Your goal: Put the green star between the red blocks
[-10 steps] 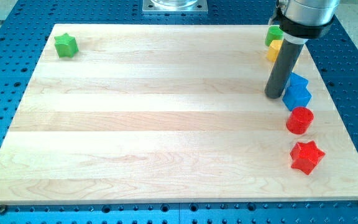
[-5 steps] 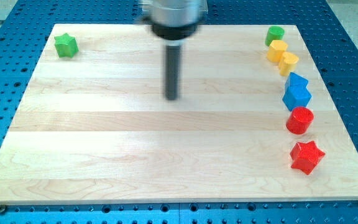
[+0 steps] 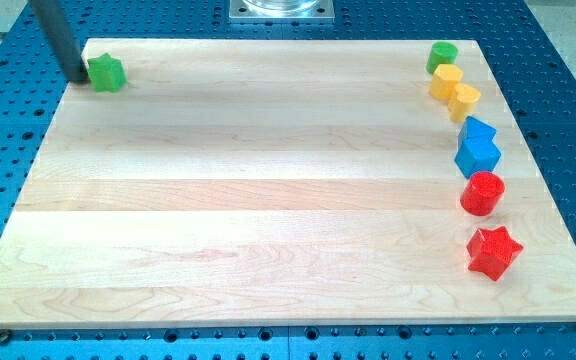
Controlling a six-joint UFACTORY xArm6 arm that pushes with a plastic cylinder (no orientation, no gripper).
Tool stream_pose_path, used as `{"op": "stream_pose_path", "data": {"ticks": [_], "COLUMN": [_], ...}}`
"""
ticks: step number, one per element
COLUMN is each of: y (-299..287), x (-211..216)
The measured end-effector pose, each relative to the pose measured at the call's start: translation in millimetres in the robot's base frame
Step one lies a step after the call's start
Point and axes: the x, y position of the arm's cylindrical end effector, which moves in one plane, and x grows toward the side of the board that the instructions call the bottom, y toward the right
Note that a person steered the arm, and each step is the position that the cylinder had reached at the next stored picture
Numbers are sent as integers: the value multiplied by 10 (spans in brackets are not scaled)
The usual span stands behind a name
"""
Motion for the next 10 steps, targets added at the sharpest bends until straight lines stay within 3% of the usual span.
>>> {"op": "stream_pose_path", "data": {"ticks": [1,2,3,4,5,6,7,8,9,10], "y": [1058,1710,1733,1282,795,1758,1840,785,1255,2340], "x": [104,718,545,101,661,1226,1346,1209,618,817]}}
